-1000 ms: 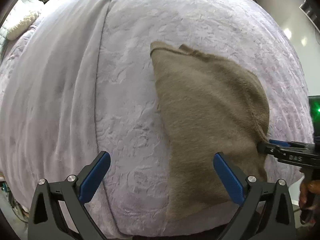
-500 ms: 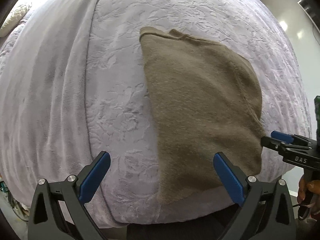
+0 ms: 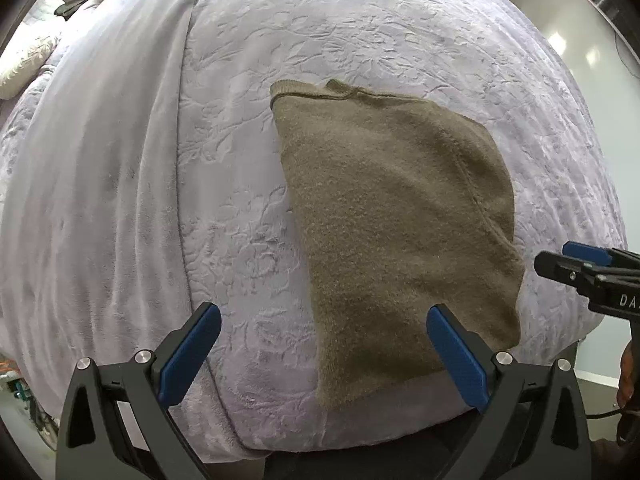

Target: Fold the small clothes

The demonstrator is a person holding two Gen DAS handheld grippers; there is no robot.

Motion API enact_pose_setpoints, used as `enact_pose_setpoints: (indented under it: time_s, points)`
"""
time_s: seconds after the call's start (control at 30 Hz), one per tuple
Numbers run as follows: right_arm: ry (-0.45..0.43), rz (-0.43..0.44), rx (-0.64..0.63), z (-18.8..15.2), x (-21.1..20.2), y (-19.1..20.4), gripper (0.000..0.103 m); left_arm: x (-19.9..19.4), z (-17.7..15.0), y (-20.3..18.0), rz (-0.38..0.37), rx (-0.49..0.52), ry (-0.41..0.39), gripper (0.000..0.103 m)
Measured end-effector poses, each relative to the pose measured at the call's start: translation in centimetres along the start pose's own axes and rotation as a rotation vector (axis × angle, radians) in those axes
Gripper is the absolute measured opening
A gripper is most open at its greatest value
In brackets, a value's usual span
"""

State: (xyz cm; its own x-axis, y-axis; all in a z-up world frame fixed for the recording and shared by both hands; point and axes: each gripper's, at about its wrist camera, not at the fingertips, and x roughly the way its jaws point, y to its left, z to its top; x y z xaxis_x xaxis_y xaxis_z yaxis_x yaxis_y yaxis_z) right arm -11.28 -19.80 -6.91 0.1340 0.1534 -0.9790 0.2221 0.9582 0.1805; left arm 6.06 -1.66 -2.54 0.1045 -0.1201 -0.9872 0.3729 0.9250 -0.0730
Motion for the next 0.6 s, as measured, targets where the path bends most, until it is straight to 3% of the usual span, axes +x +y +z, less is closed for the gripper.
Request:
enact_pose_setpoints:
  time_s: [0.13, 0.17, 0.2, 0.23, 0.6]
  points:
    - [0.002, -0.021, 0.037, 0.5, 0.0, 0.6, 0.084, -0.3, 0.0, -0.2, 0.024, -0.005, 0.002, 0.103]
    - [-0.003, -0.023, 0.042, 0.6, 0.1, 0.7, 0.088, -0.3, 0.0, -0.2, 0.025, -0.009, 0.003, 0.103]
    - [-0.016, -0.02, 0.047, 0.7, -0.1, 0.8, 0.101, -0.4, 0.1, -0.2, 0.025, -0.013, 0.005, 0.103]
    - [-0.022, -0.02, 0.047, 0.7, -0.3, 0.8, 0.102, -0.4, 0.1, -0.1, 0.026, -0.018, 0.007, 0.103]
    - [-0.026, -0.073, 0.038, 1.4, -1.1, 2.4, 0.103, -0.9, 0.8, -0.2, 0.079, -0.053, 0.013, 0.103]
